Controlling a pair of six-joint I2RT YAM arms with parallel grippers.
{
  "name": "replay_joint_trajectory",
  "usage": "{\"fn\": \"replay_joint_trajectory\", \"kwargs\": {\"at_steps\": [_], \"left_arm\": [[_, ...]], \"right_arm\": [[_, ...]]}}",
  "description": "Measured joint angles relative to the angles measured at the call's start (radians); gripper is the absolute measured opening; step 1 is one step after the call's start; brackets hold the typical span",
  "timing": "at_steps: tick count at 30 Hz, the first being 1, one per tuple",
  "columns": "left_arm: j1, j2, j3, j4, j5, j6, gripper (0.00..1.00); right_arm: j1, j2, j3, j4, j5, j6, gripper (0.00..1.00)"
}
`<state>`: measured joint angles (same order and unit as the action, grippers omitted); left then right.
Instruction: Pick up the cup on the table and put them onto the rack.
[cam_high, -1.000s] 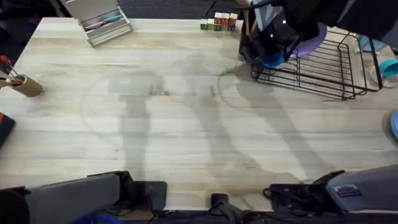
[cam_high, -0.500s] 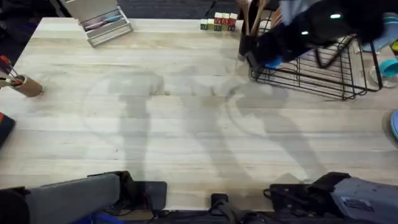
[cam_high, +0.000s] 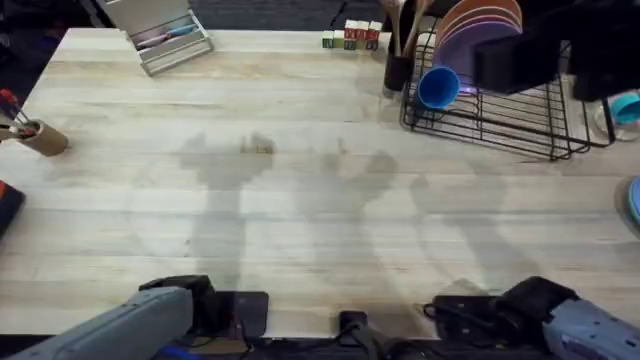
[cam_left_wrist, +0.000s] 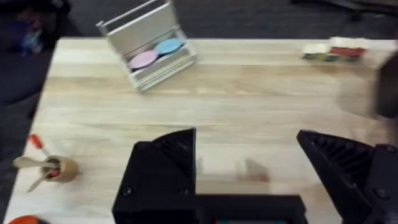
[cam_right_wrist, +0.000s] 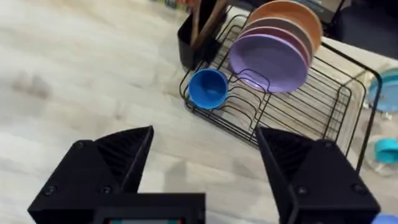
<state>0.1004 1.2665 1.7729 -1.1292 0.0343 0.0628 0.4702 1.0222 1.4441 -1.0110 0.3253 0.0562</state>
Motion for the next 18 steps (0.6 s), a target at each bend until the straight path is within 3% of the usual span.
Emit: {"fn": "replay_joint_trajectory", "kwargs": {"at_steps": [11, 18], "left_arm": [[-0.212, -0.022, 0.004, -0.071, 0.049, -0.023, 0.994], [-0.354, -0.022, 0.004, -0.071, 0.052, -0.064, 0.994]], "right_arm": [[-0.146, -0.1, 0.0, -0.03, 0.001, 0.158, 0.993], [-0.16, -0.102, 0.0, -0.045, 0.0, 0.18, 0.993]]}}
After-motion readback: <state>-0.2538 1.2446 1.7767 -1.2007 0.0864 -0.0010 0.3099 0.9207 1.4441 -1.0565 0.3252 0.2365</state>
